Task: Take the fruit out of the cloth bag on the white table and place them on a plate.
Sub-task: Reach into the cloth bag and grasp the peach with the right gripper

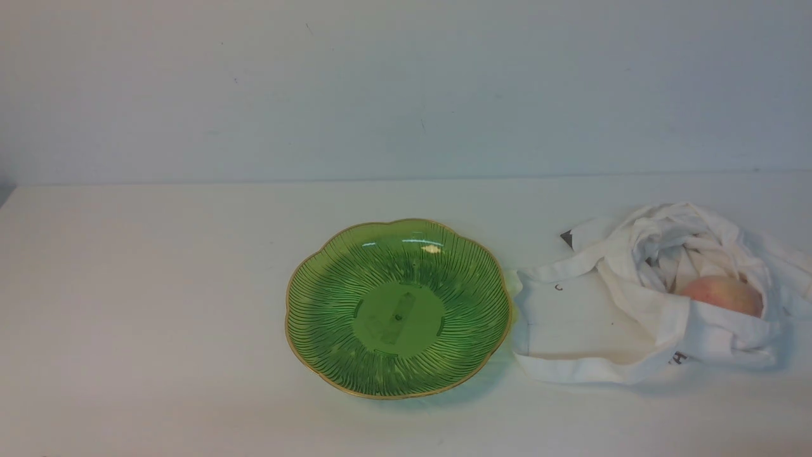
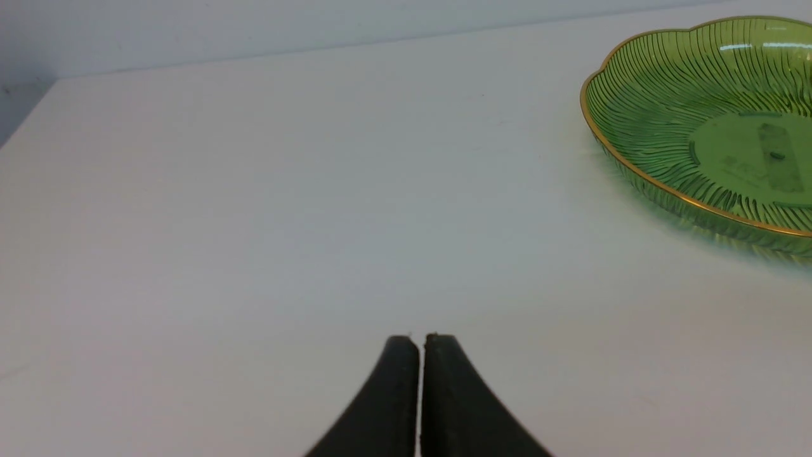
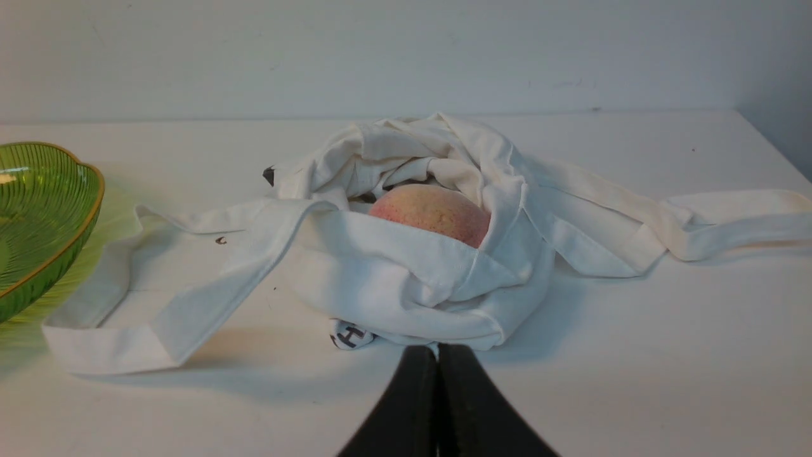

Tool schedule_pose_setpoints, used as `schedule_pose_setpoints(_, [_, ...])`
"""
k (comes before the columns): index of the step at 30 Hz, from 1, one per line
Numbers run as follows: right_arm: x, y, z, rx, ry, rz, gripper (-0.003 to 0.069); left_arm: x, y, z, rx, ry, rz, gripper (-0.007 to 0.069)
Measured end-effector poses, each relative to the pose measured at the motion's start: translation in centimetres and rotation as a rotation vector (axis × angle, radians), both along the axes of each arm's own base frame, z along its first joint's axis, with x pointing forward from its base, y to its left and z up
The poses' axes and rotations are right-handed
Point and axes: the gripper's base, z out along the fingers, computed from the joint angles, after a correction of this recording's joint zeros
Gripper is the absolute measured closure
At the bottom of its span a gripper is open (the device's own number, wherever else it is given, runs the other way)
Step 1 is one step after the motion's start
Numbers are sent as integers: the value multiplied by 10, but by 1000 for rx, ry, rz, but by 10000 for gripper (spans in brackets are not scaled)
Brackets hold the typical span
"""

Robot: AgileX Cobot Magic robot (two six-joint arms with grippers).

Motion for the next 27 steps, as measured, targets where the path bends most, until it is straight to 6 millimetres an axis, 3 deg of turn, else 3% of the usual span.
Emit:
schedule_pose_setpoints(24, [0, 0, 0, 1, -3, 0, 670, 0, 0, 0, 0, 0, 0, 632])
schedule_pose_setpoints(27, [1, 1, 3, 97, -50, -6, 670, 0, 0, 0, 0, 0, 0, 632])
